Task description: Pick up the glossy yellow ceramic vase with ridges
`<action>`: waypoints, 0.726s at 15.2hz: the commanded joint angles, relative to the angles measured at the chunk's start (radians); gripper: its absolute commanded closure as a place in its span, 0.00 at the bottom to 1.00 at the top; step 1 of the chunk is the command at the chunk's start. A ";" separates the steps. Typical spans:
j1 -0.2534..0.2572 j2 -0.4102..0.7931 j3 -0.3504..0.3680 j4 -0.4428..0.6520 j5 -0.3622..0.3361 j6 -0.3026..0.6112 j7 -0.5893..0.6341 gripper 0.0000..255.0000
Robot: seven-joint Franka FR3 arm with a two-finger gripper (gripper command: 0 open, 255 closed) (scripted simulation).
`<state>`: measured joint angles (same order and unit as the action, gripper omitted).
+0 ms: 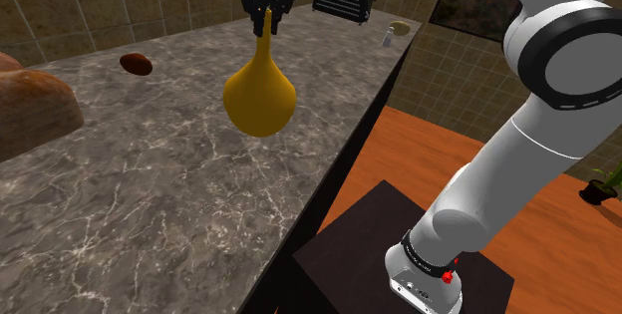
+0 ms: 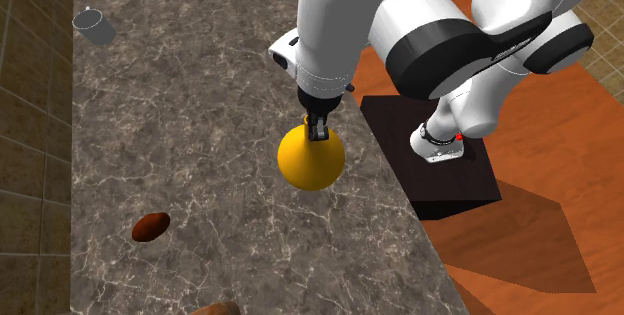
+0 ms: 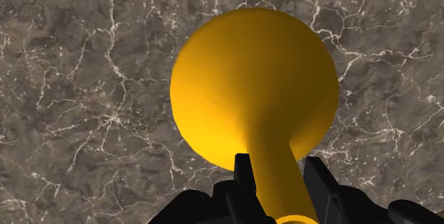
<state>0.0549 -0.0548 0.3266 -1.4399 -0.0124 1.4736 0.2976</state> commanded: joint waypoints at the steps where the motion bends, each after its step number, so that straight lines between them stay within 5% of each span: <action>1: 0.001 0.009 0.001 0.022 -0.003 -0.016 0.002 1.00; 11: 0.022 0.123 0.021 0.310 -0.046 -0.197 0.024 1.00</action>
<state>0.0729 0.0505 0.3452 -1.1720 -0.0513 1.3009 0.3185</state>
